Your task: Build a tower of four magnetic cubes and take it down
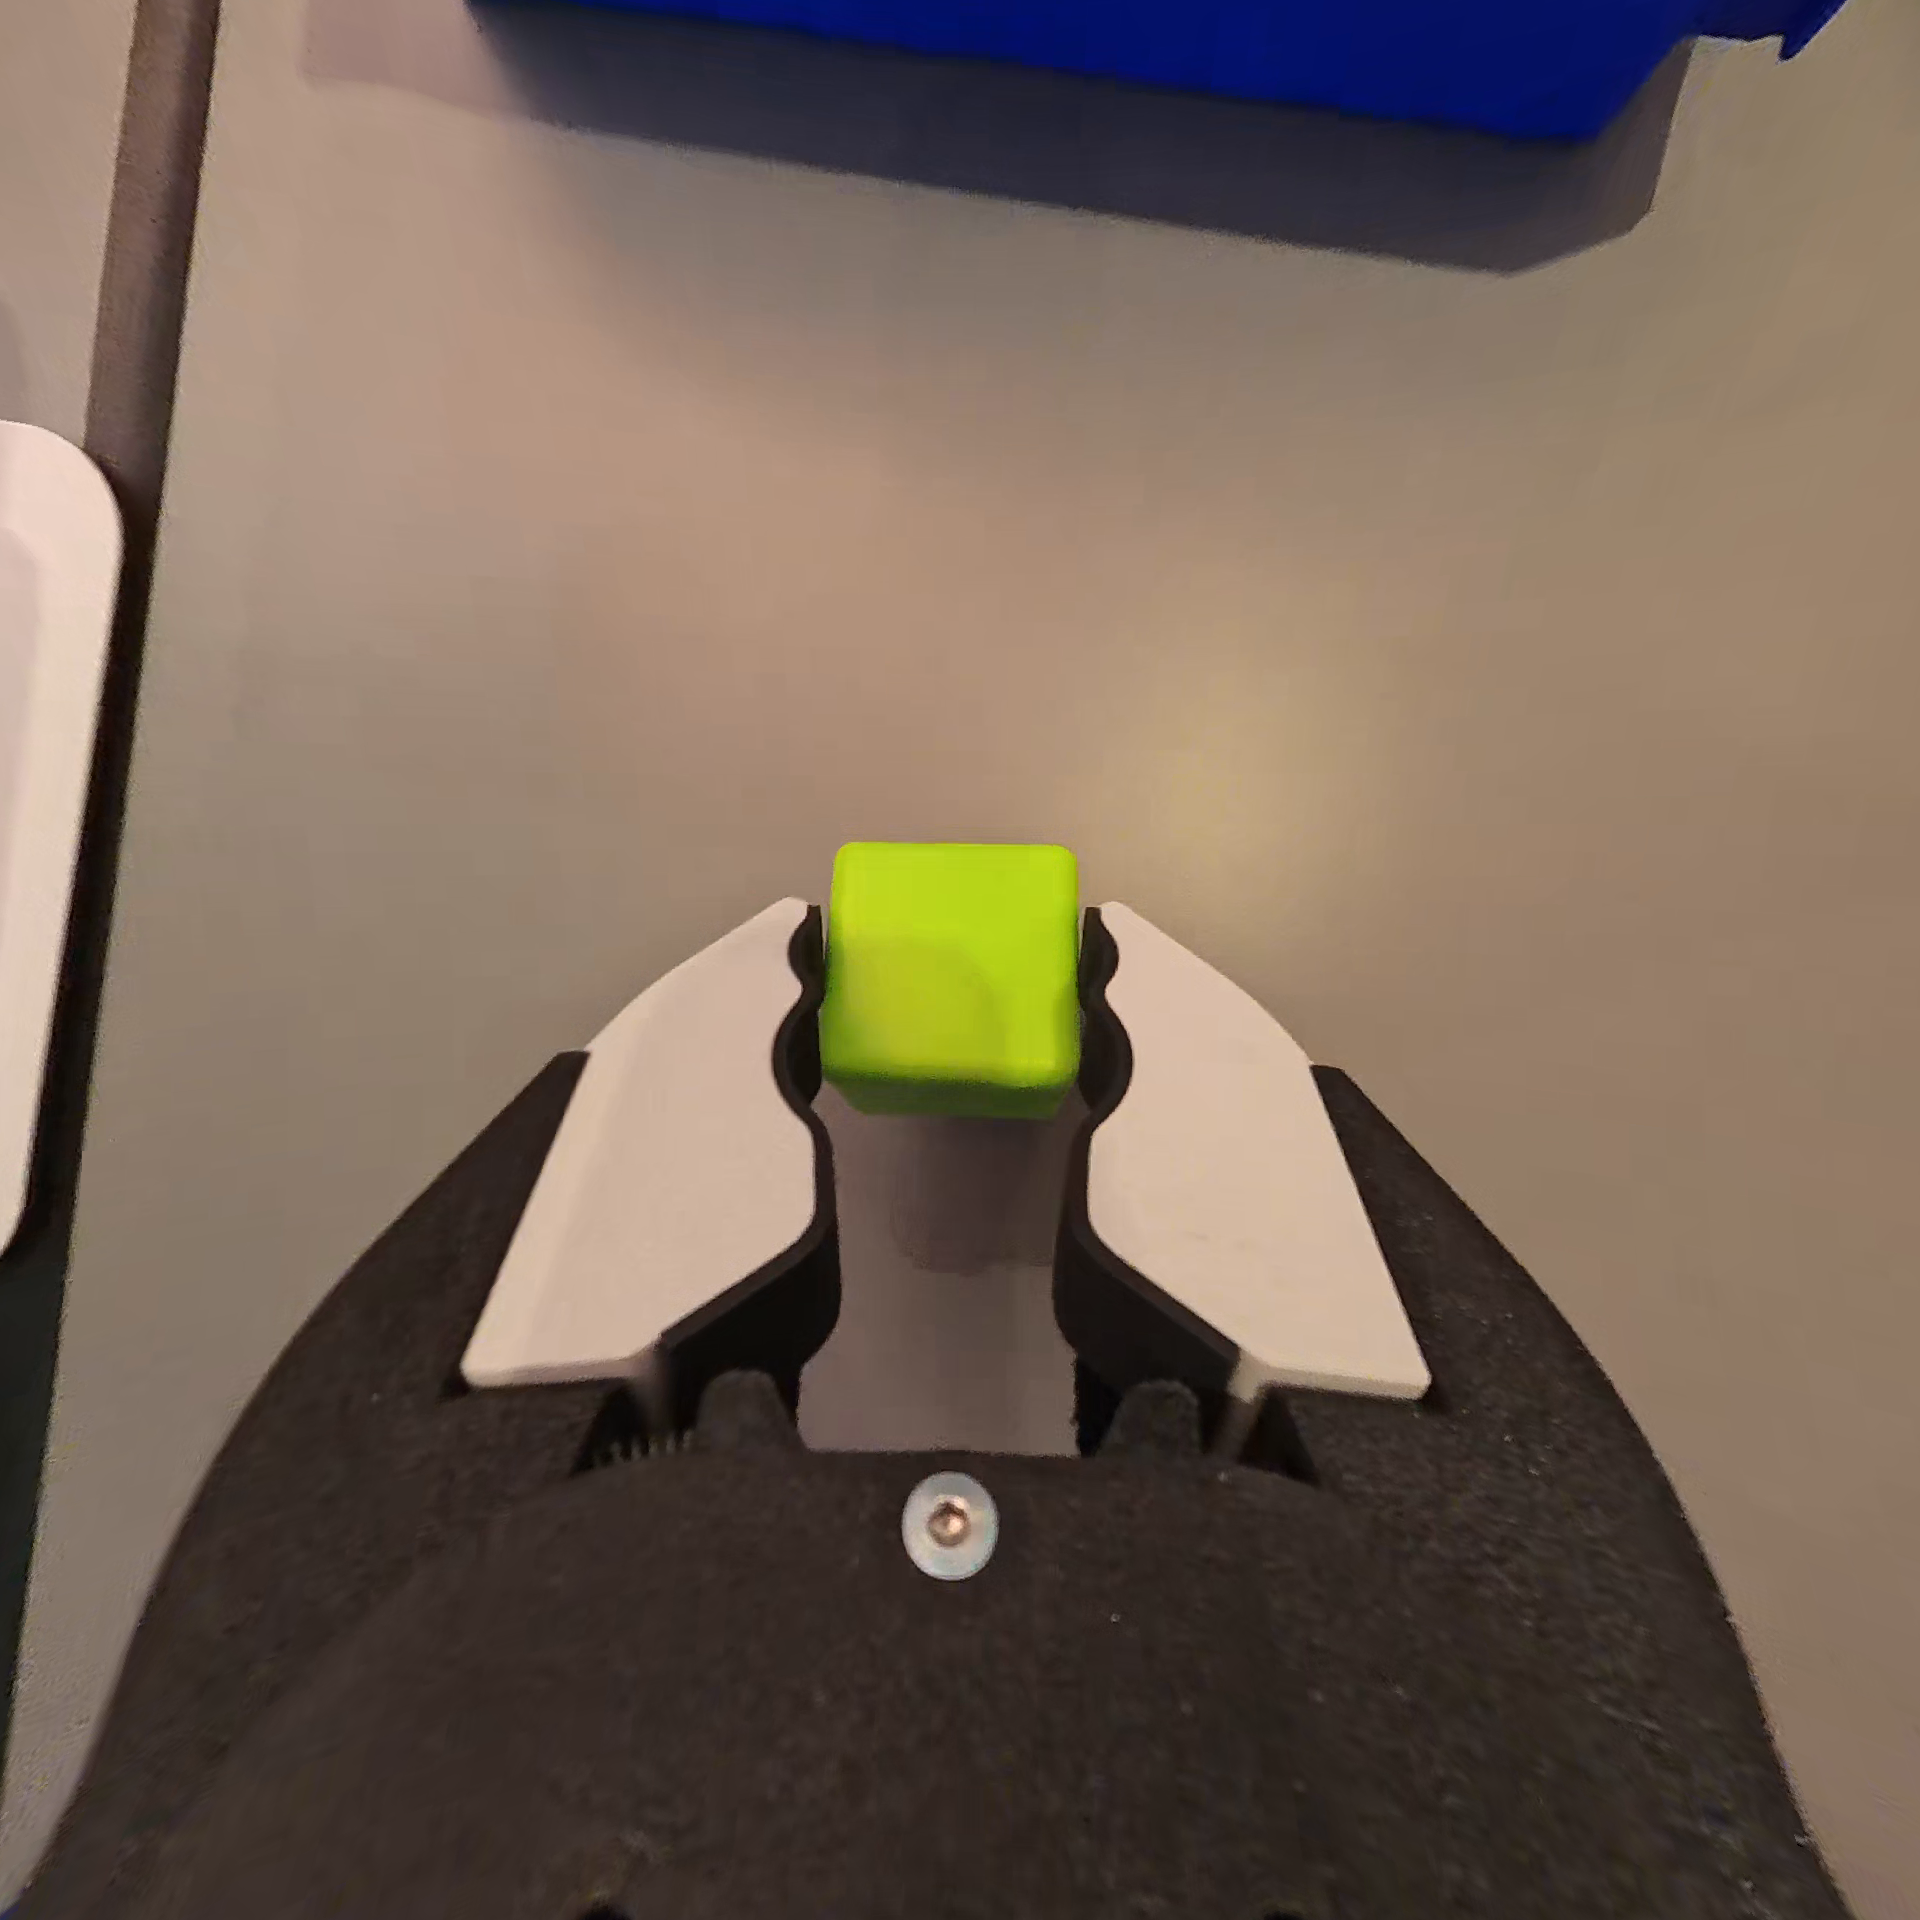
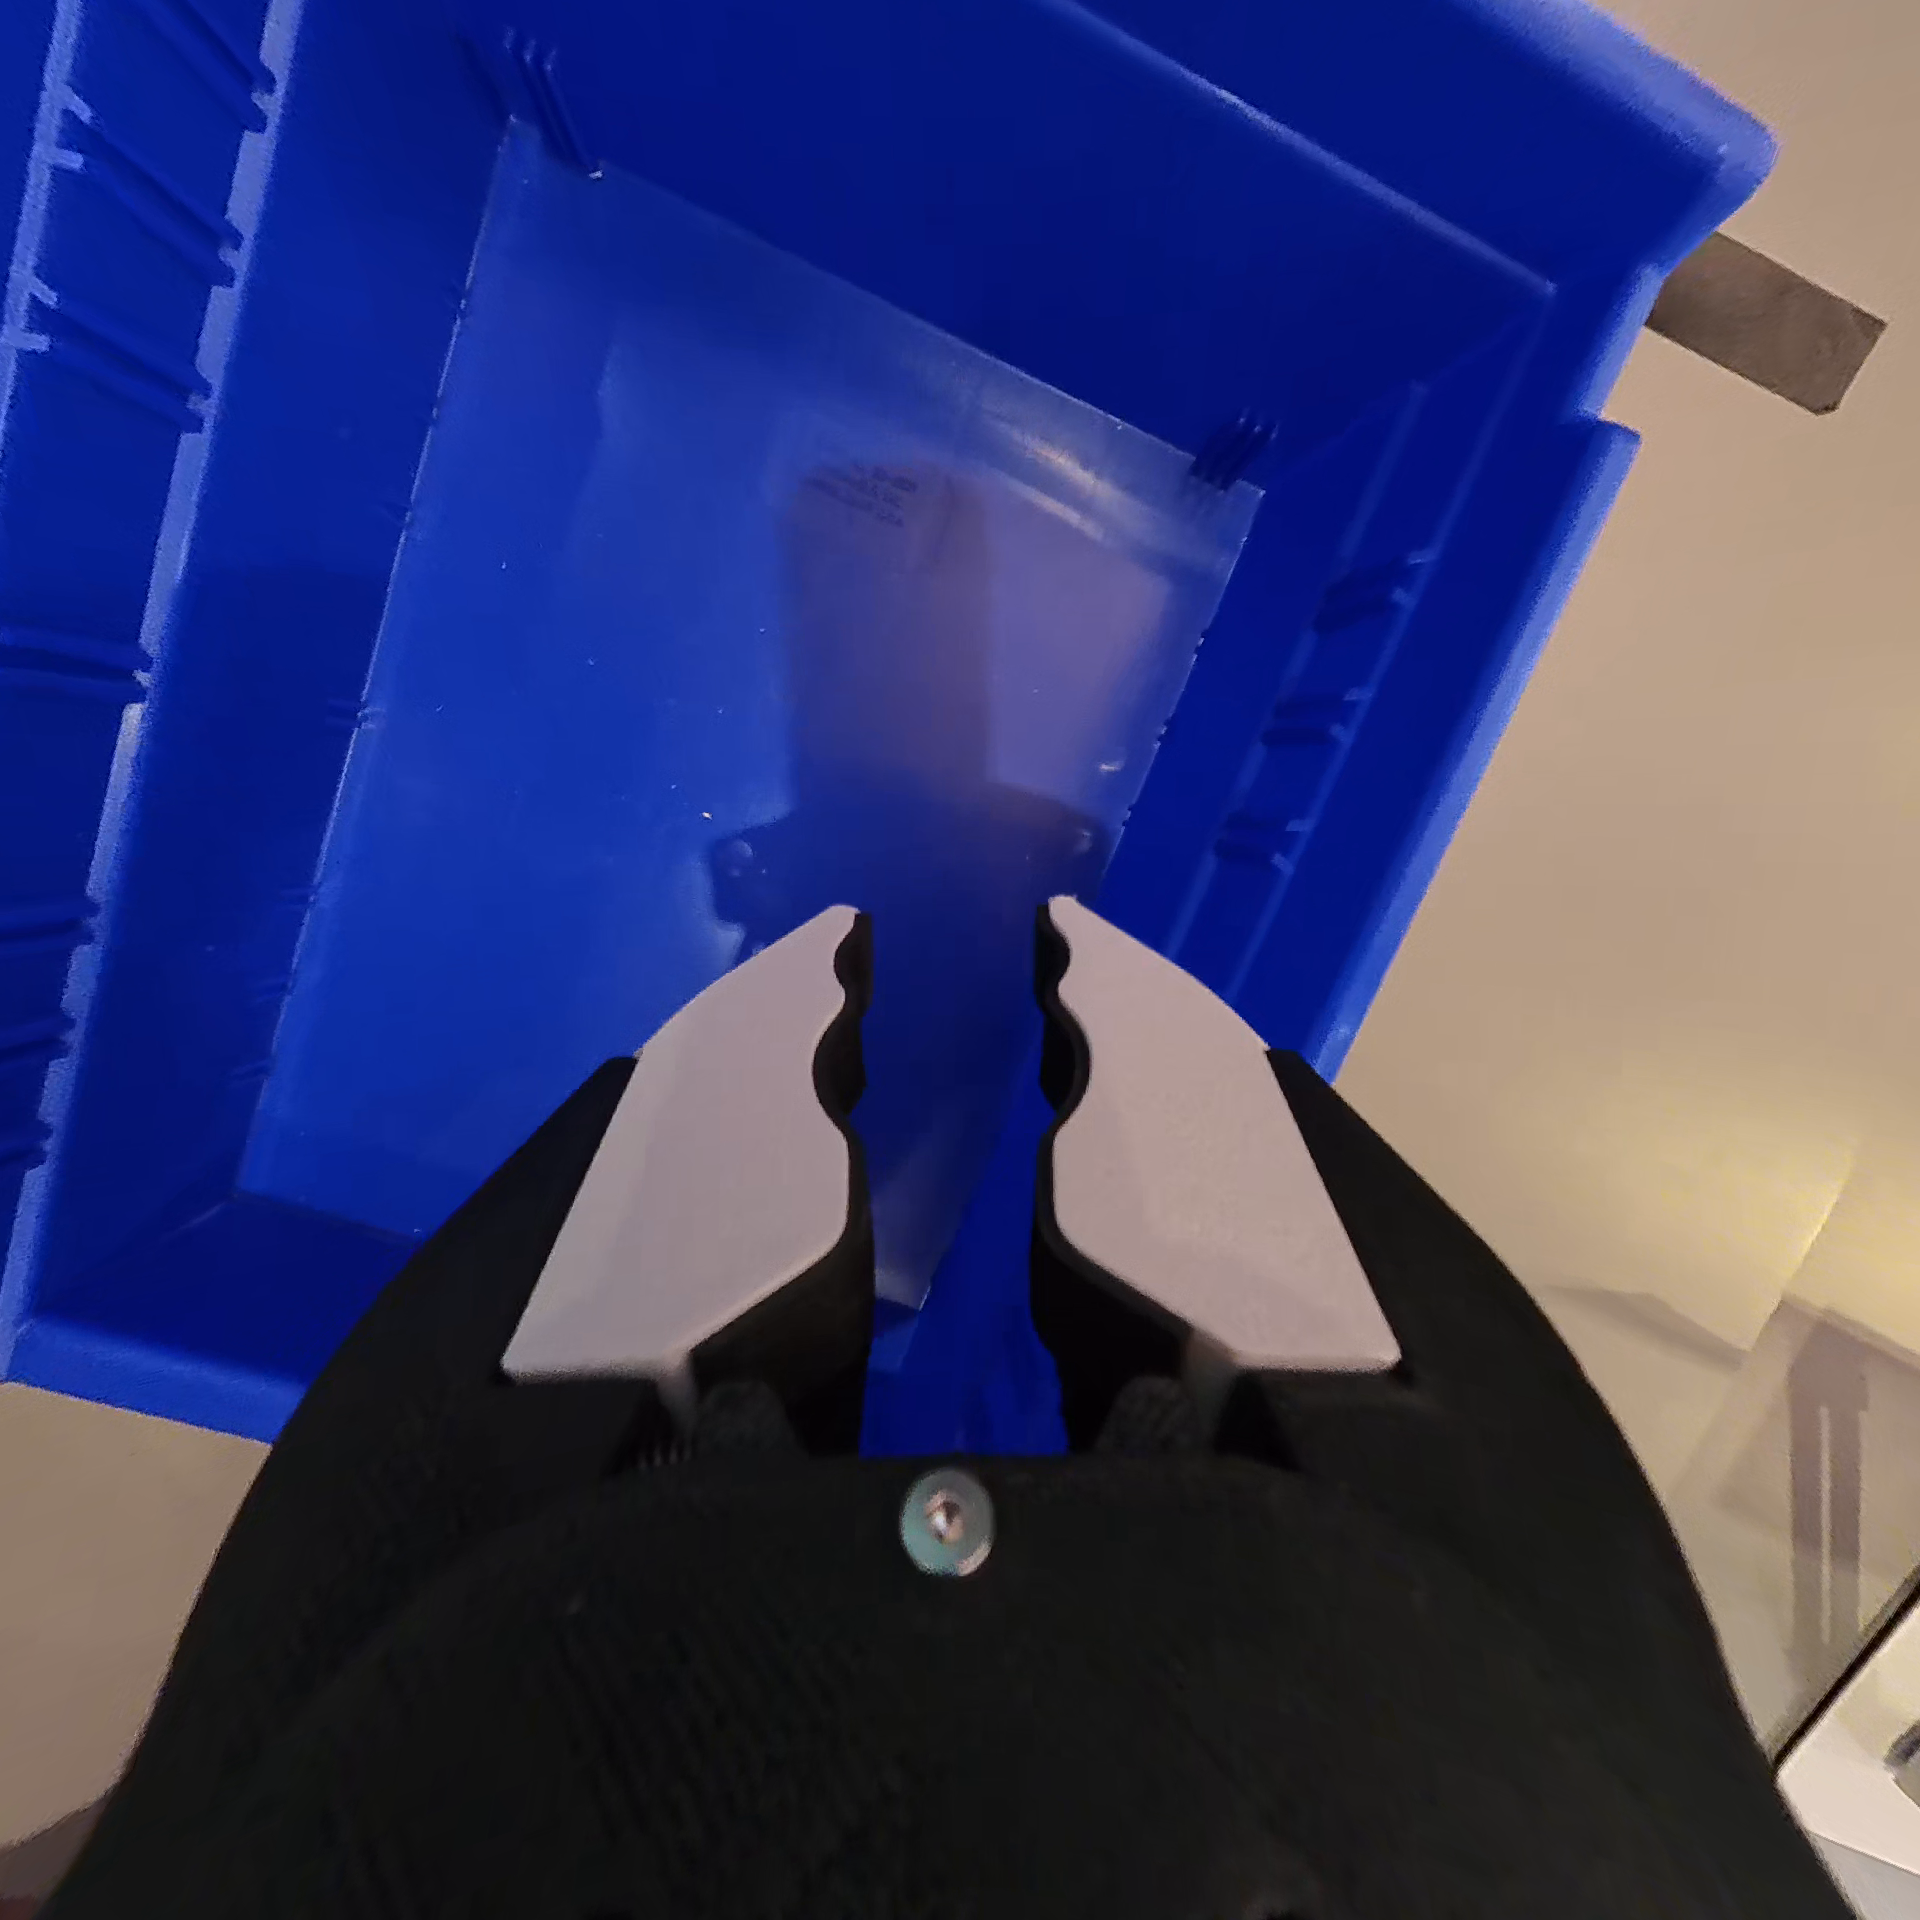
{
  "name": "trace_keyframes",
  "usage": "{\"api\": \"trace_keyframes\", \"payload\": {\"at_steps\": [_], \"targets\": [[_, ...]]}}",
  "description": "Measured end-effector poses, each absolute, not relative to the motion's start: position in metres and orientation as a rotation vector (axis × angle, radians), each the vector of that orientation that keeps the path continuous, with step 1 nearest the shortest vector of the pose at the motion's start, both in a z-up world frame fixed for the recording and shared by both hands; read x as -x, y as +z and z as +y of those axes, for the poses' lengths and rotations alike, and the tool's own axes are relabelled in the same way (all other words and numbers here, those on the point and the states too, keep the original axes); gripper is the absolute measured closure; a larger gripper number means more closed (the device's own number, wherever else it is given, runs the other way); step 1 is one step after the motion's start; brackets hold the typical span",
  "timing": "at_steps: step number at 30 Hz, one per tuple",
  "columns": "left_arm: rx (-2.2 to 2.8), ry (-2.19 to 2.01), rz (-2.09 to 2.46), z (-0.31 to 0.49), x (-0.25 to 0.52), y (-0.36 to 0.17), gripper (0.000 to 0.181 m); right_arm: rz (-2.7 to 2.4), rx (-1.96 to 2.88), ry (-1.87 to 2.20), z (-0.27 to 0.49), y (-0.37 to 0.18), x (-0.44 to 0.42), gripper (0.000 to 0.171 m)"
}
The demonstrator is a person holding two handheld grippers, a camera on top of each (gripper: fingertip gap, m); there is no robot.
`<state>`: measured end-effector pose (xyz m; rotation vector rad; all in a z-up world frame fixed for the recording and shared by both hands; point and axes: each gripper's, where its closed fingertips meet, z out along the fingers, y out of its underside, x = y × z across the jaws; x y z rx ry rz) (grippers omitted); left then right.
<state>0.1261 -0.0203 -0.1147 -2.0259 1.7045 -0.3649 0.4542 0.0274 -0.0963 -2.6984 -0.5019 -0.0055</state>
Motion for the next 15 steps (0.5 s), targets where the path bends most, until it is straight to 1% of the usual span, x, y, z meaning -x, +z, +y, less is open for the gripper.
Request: {"api": "trace_keyframes", "payload": {"at_steps": [4, 15], "targets": [[1.987, -0.402, 1.729, -0.02, -0.128, -0.121, 0.134, -0.509, 2.699, 0.009, 0.027, -0.097, -0.452, 0.139], [2.014, -0.303, 1.89, -0.02, -0.111, -0.139, 0.134, -0.534, 2.714, 0.029, 0.024, -0.1, -0.447, 0.139]]}}
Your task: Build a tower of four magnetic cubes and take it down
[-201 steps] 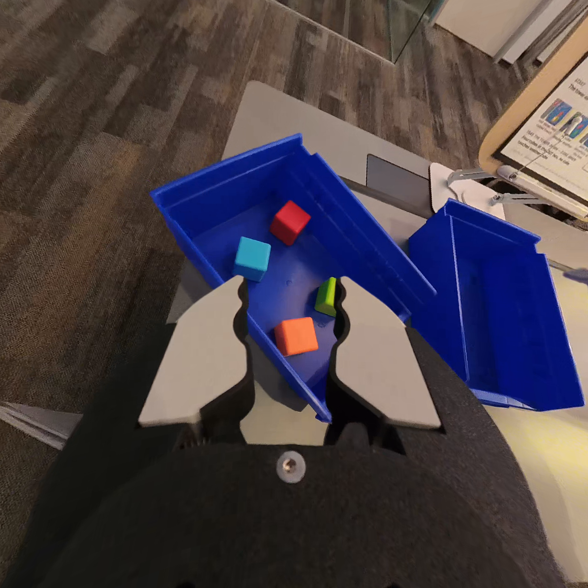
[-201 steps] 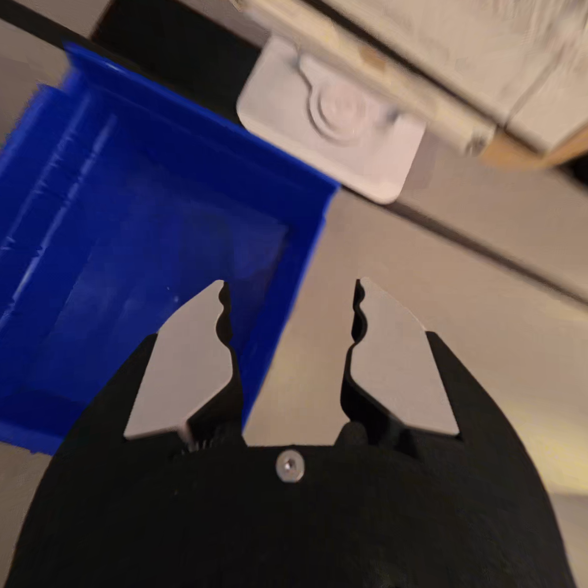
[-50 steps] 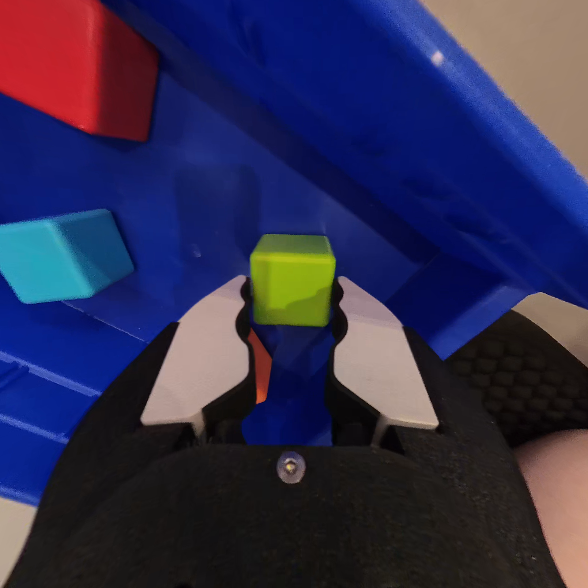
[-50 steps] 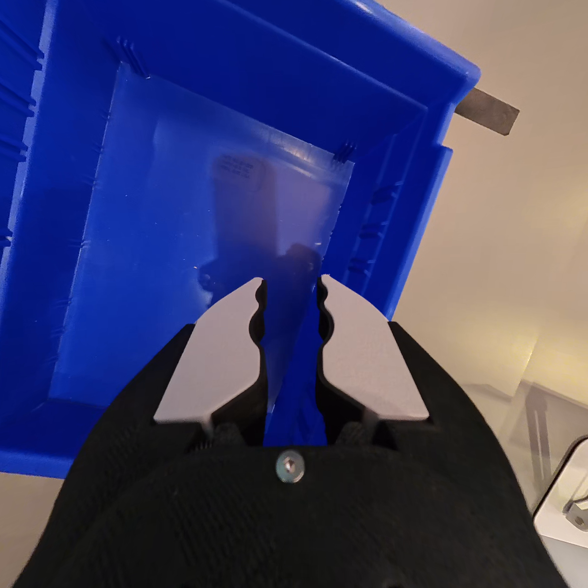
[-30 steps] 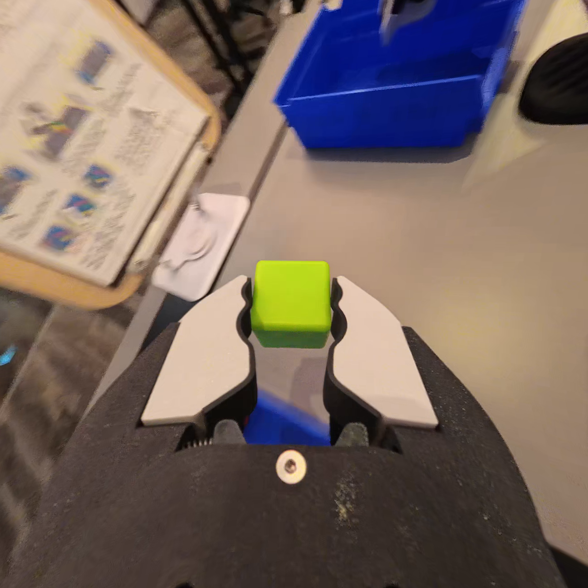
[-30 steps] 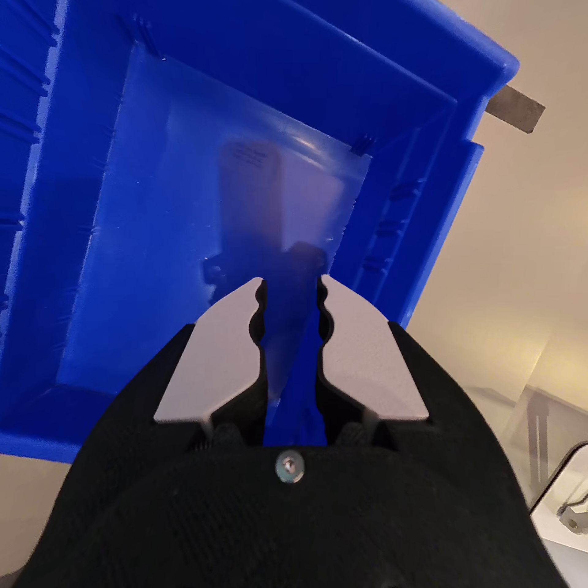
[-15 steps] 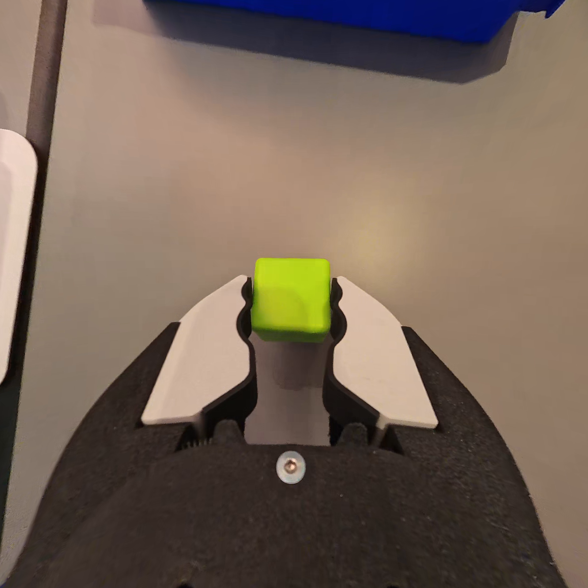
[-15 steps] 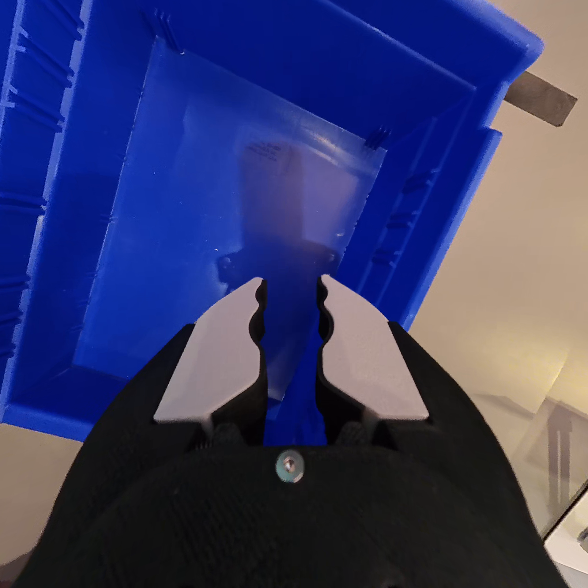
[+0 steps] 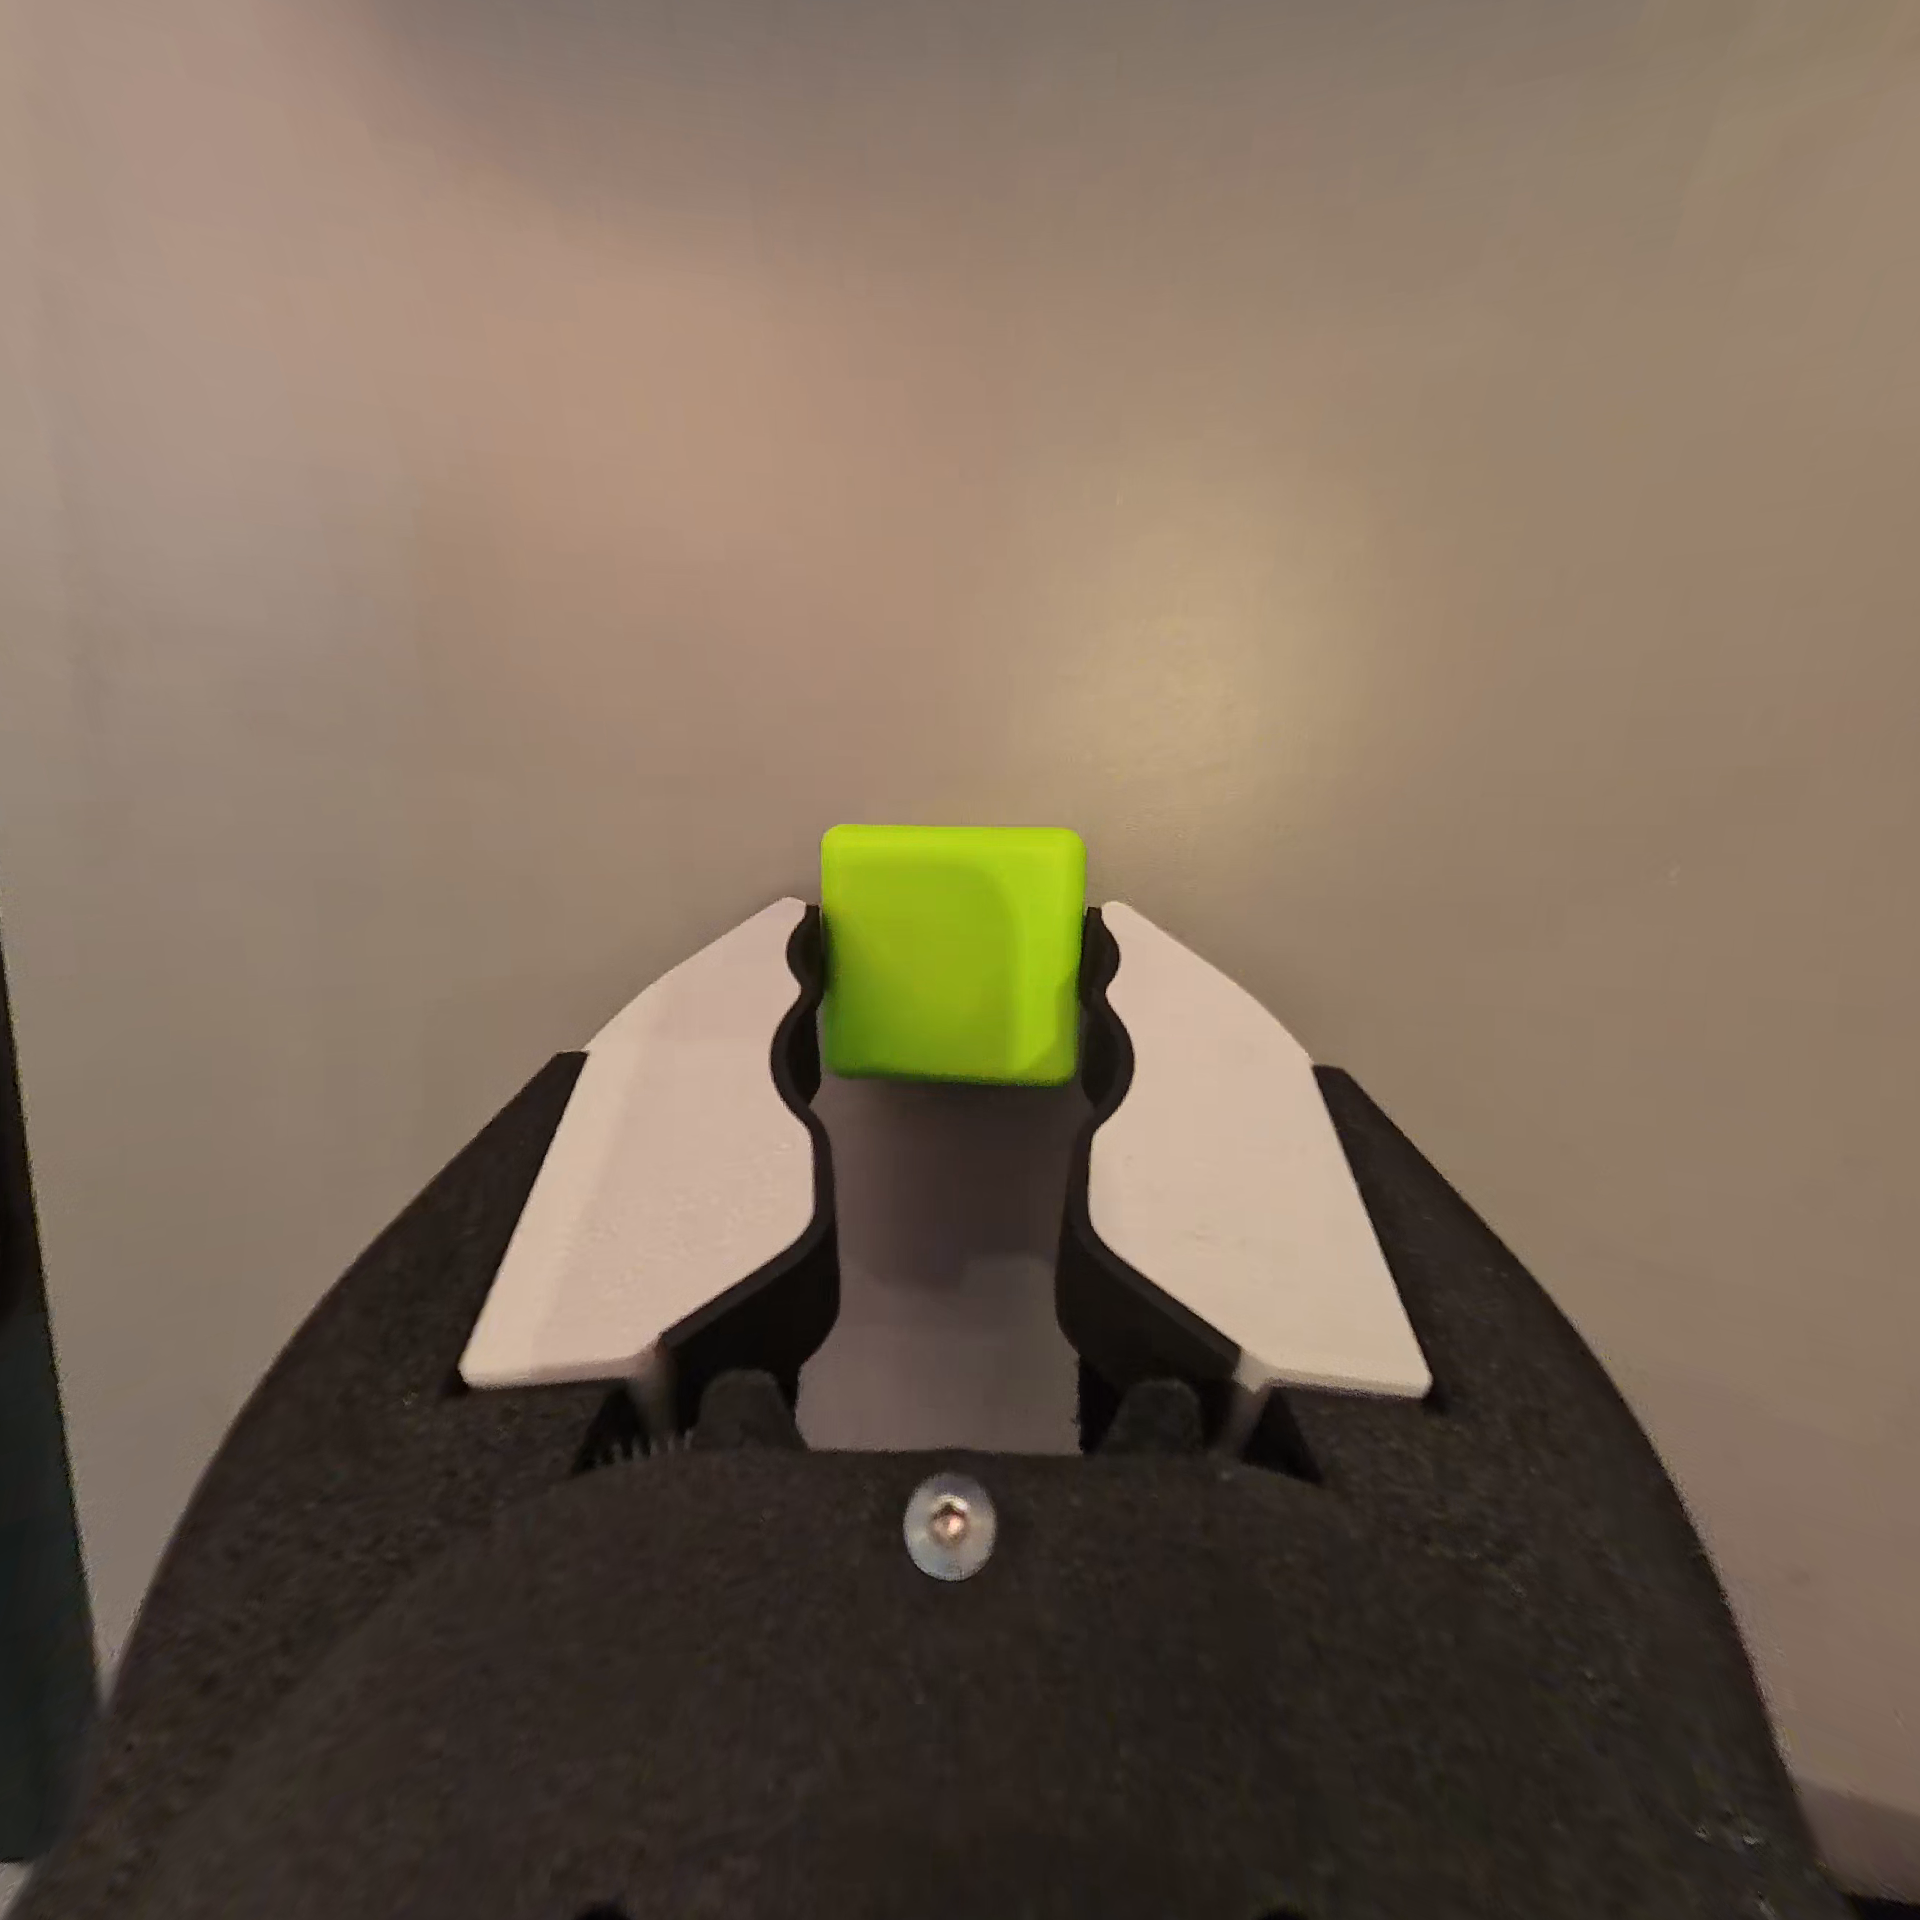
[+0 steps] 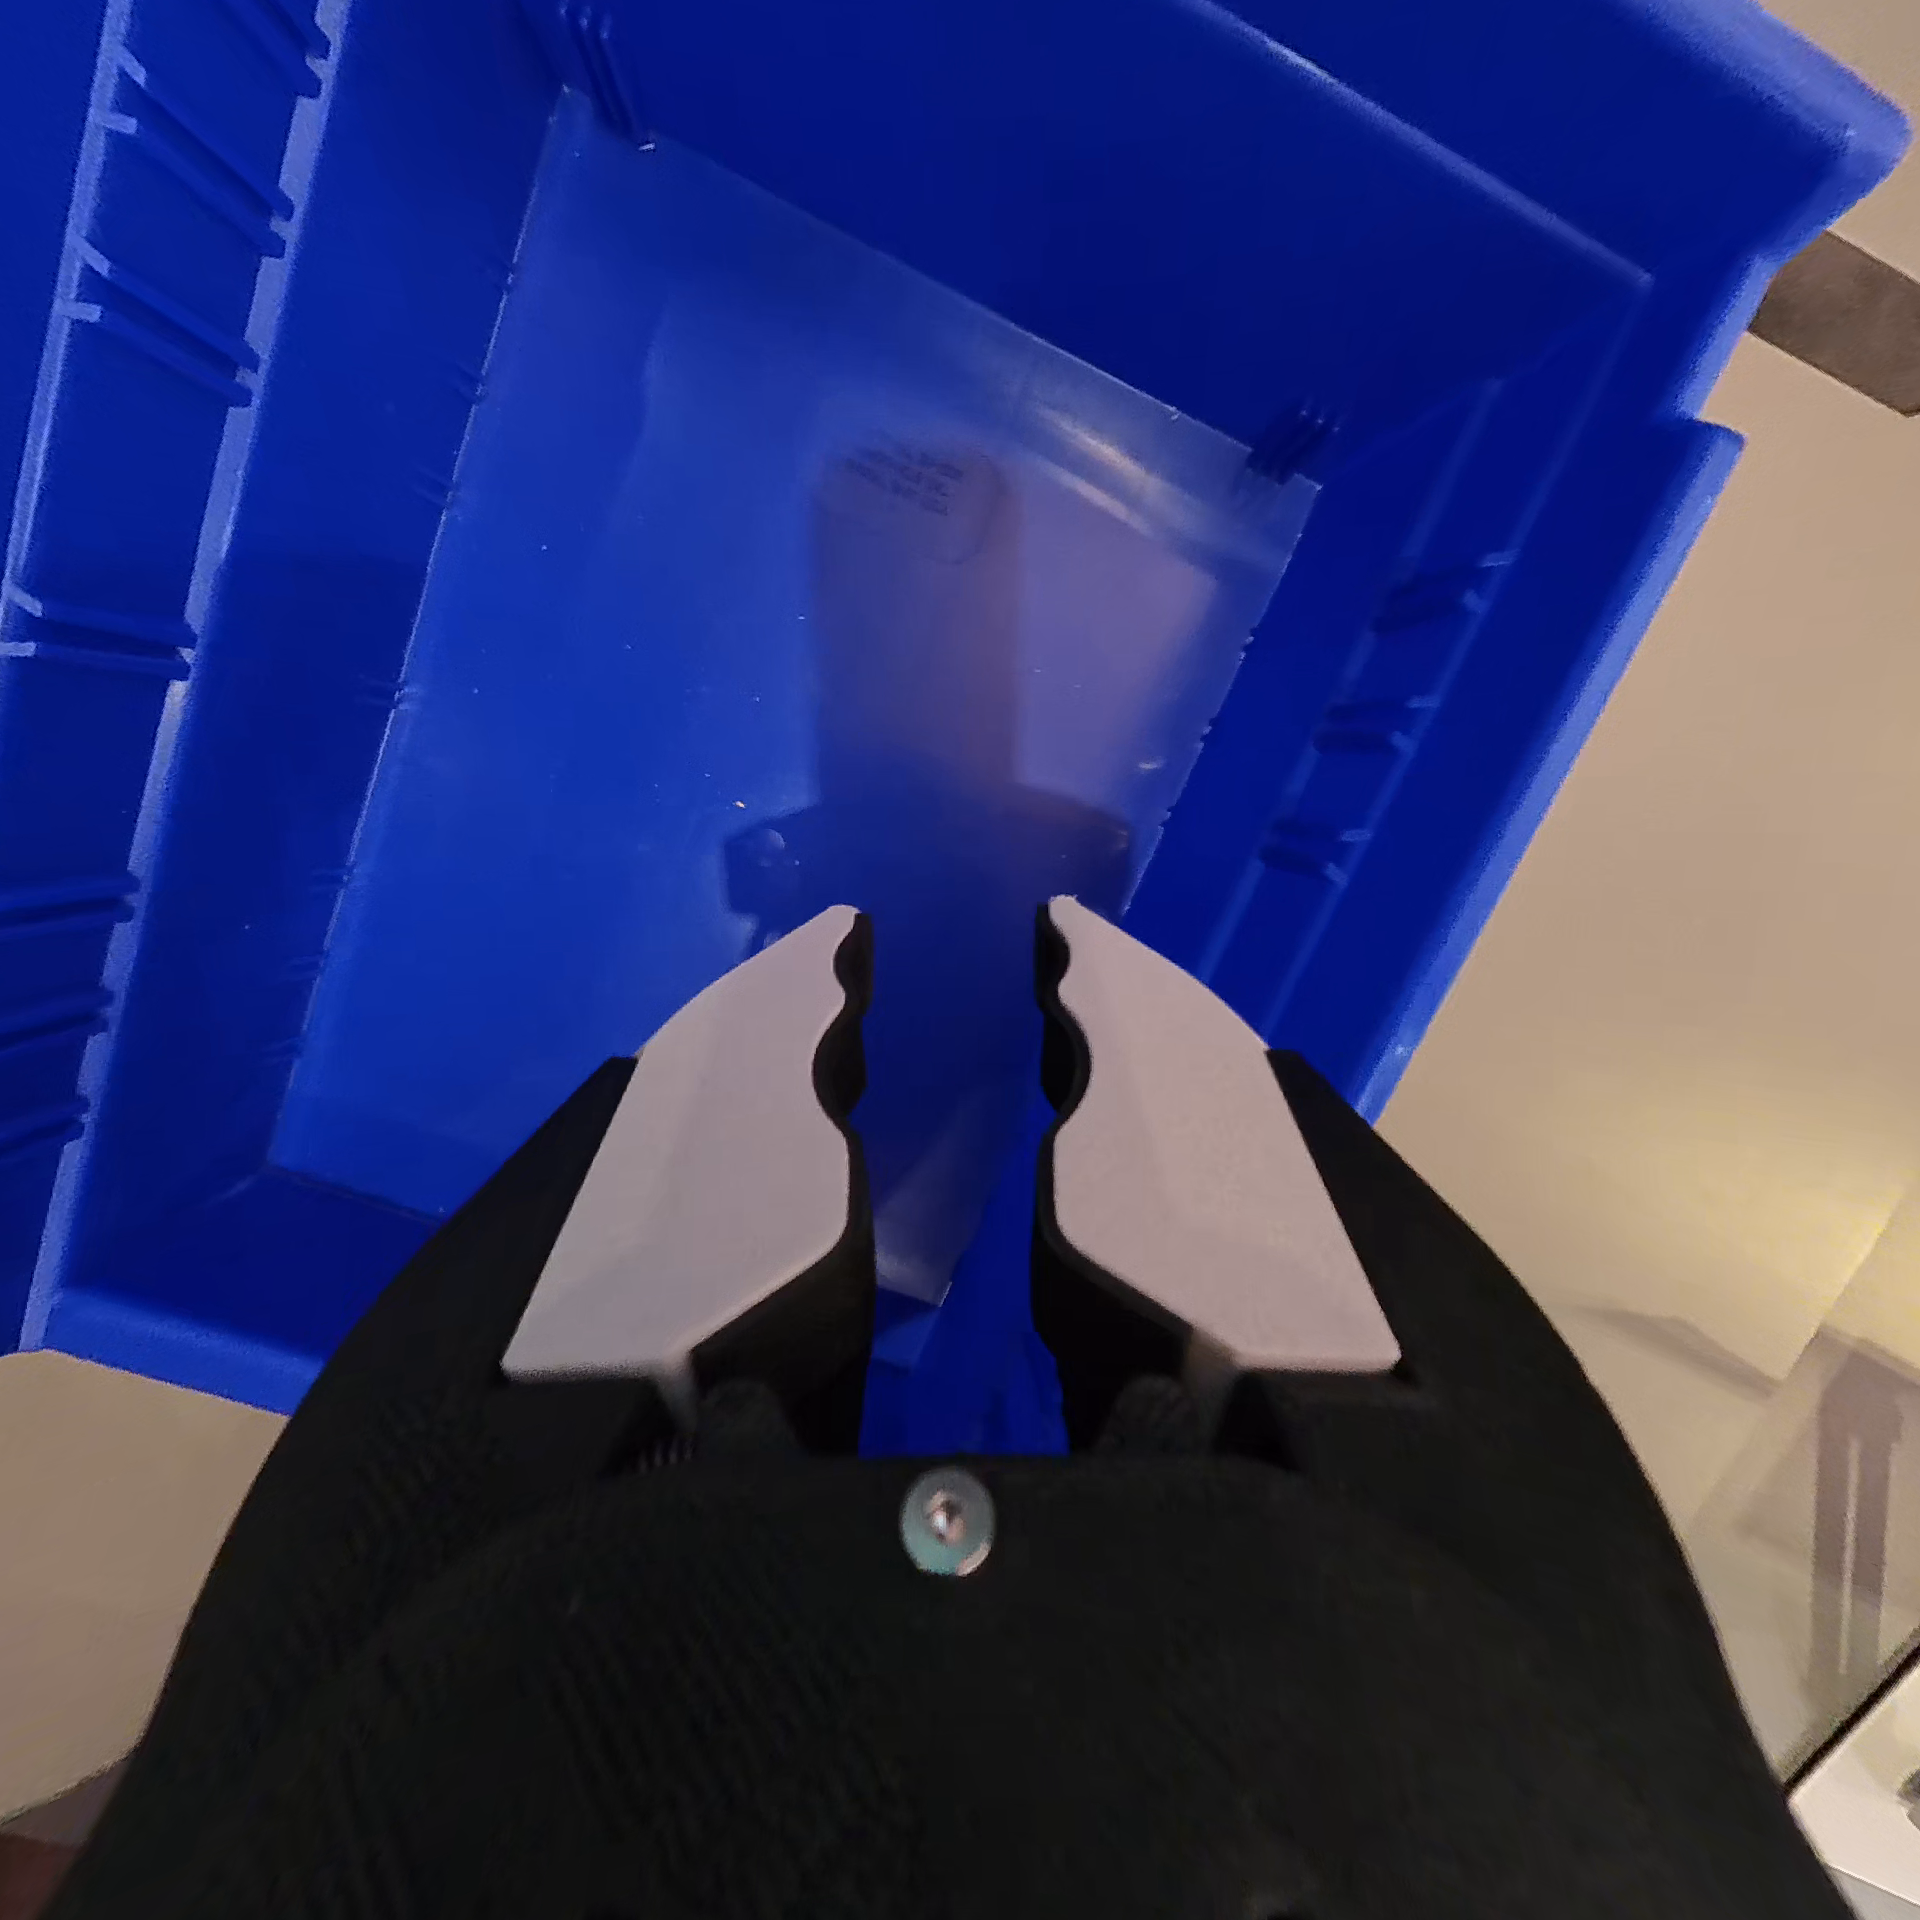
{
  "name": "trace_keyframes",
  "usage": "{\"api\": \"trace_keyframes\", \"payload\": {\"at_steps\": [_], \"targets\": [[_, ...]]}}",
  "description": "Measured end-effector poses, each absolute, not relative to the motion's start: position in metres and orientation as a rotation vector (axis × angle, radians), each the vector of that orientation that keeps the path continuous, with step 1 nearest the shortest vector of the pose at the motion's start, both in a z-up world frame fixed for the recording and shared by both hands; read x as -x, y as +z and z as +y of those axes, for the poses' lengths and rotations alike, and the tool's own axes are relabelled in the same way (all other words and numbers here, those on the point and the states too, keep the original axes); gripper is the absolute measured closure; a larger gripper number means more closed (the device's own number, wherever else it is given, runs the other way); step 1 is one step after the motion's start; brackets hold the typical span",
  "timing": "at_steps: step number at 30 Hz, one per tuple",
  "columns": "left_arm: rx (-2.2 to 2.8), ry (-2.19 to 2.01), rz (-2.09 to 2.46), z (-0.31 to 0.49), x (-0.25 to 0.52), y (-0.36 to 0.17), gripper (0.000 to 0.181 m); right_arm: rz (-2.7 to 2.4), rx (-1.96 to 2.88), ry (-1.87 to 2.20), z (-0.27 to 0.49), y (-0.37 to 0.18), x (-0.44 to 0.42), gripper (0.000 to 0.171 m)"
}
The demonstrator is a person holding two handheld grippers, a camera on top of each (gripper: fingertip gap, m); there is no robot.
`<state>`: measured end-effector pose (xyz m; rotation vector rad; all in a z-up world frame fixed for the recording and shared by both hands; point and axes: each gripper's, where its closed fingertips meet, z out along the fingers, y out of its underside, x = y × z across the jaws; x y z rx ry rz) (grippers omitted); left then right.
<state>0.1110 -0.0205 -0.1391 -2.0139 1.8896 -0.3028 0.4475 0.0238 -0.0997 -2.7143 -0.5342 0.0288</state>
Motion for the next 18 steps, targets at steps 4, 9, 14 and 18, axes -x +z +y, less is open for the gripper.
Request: {"api": "trace_keyframes", "payload": {"at_steps": [4, 9, 14, 18], "targets": [[2.036, -0.324, 1.866, -0.019, -0.112, -0.129, 0.121, -0.541, 2.717, 0.041, 0.023, -0.101, -0.446, 0.139], [1.886, -0.411, 1.466, -0.011, -0.095, -0.022, 0.117, -0.54, 2.718, 0.056, 0.022, -0.102, -0.446, 0.139], [1.949, -0.053, 1.175, -0.017, 0.04, 0.05, 0.138, -0.544, 2.709, 0.073, 0.023, -0.102, -0.446, 0.139], [2.179, 0.221, 1.127, -0.033, 0.148, 0.017, 0.135, -0.506, 2.714, 0.073, 0.022, -0.1, -0.454, 0.139]]}}
